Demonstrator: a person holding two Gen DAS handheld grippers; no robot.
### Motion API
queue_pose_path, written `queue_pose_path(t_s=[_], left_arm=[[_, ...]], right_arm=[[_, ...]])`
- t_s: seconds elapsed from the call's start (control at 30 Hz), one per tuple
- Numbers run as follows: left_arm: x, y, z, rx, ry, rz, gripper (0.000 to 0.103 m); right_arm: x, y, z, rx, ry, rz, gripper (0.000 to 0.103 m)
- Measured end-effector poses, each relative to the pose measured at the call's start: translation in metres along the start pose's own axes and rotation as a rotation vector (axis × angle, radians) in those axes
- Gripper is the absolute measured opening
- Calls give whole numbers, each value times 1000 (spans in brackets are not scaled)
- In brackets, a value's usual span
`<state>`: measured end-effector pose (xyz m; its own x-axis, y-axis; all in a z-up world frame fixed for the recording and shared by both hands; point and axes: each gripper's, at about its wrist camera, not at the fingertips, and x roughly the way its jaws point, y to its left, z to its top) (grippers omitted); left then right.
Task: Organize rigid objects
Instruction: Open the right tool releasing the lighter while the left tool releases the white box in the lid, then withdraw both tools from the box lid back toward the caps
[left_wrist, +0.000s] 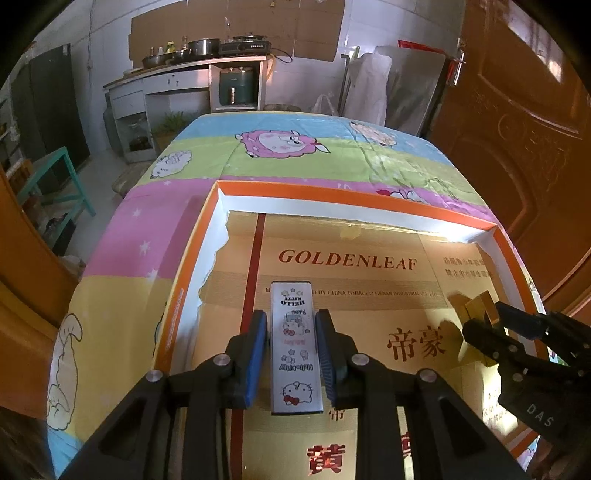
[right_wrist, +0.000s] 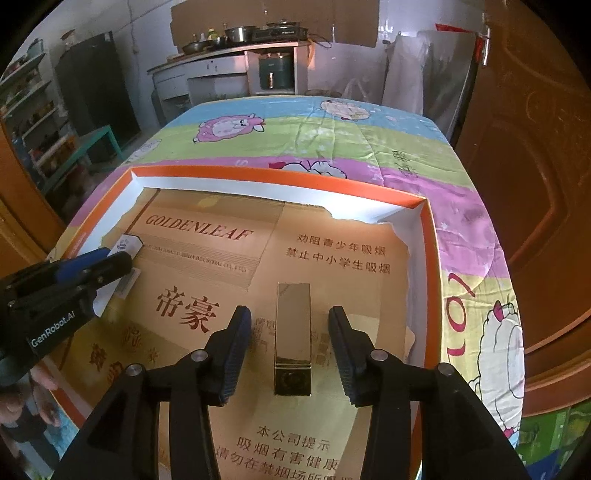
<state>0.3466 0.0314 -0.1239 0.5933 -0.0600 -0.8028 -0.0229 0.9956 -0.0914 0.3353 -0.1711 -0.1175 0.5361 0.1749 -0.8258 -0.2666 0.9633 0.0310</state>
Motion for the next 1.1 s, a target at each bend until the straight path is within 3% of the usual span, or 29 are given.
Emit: queue_pose_path(t_s=[0.03, 0.17, 0.3, 0.53, 0.73, 1.1], left_arm=[[0, -1, 0, 13, 2, 2, 30], [0, -6, -7, 82, 0, 49, 58], [0, 0, -9, 24, 9, 32, 59], [-6, 0, -9, 28, -25, 16, 61], [-36, 2, -9, 13, -113, -26, 62], [-96, -2, -40, 52, -182, -42, 62]], right_arm=[[-1, 0, -1, 4, -3, 0, 45], [-10, -2, -5, 28, -20, 6, 45], [-19, -1, -11, 39, -34, 10, 45], [-39, -1, -26, 47, -64, -1, 45], [-66, 2, -38, 57, -113, -7, 45], [-117, 15, -77, 104, -175, -12, 45]])
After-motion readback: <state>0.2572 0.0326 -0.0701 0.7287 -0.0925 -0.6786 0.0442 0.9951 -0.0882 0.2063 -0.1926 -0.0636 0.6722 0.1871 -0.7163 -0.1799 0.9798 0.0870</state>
